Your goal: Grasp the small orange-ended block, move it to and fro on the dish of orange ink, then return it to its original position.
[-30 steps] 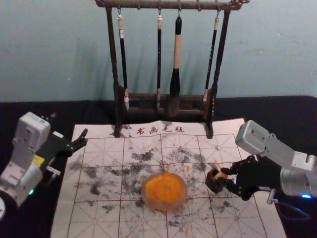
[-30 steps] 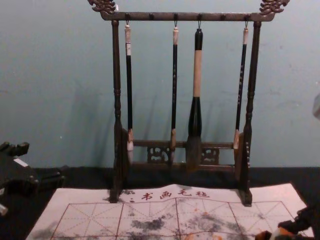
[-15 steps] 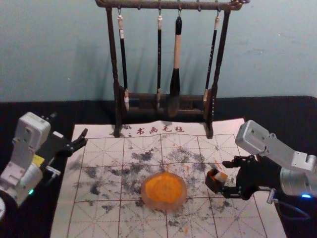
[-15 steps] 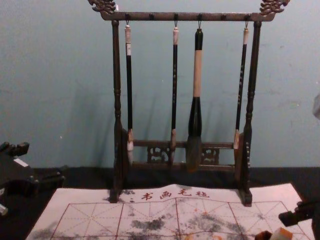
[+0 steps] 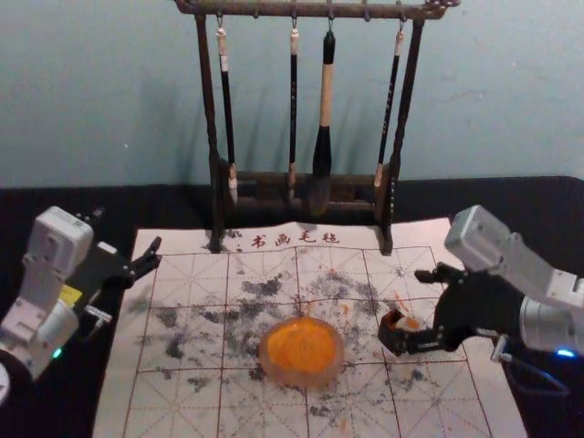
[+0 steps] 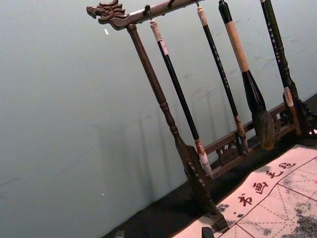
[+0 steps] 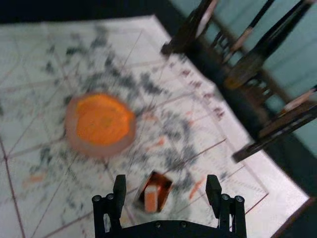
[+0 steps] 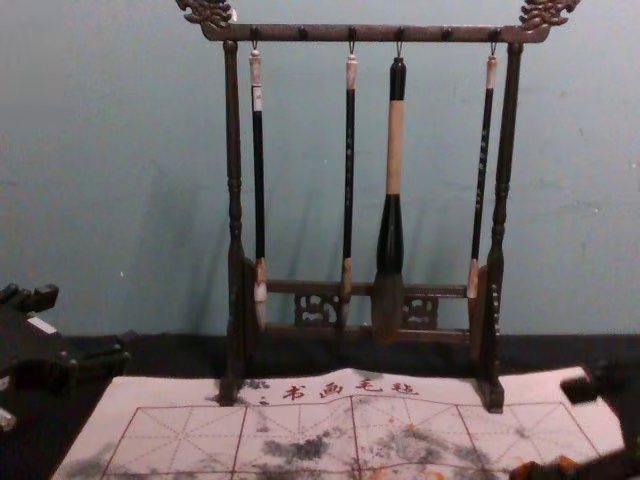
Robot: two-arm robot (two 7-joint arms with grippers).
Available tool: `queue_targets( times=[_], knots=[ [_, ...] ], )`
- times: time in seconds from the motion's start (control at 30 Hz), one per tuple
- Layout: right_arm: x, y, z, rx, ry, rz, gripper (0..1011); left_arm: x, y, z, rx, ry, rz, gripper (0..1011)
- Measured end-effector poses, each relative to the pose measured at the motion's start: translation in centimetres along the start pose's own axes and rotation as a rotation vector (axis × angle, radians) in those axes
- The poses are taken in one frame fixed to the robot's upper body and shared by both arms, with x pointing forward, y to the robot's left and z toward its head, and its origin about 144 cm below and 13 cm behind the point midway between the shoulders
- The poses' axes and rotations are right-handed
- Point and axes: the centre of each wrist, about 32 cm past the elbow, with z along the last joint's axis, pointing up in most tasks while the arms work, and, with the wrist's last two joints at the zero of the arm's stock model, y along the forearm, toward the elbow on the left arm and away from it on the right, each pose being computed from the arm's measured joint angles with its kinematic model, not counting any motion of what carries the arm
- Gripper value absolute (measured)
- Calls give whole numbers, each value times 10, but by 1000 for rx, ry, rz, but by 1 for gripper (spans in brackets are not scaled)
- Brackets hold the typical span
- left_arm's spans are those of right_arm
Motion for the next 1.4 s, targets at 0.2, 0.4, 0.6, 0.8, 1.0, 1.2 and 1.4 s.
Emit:
queue_targets(
  times=[0.2, 0.4, 0.6, 0.8, 1.0, 1.2, 1.4],
  knots=[
    [-2, -6, -2, 115, 50, -80, 1000, 0, 0, 0, 0, 0, 0, 1001],
    [-10, -8, -8, 195, 92, -202, 1000, 0, 0, 0, 0, 0, 0, 1001],
    [-30, -3, -28, 255, 183, -430, 1000, 0, 0, 0, 0, 0, 0, 1001],
    [-55, 14, -53, 223, 279, -669, 1000, 0, 0, 0, 0, 0, 0, 1001],
    [-72, 35, -73, 167, 270, -794, 1000, 0, 0, 0, 0, 0, 0, 1002],
    [-73, 43, -80, 143, 275, -823, 1000, 0, 0, 0, 0, 0, 0, 1001],
    [-72, 44, -80, 142, 276, -826, 1000, 0, 0, 0, 0, 0, 0, 1001]
  ],
)
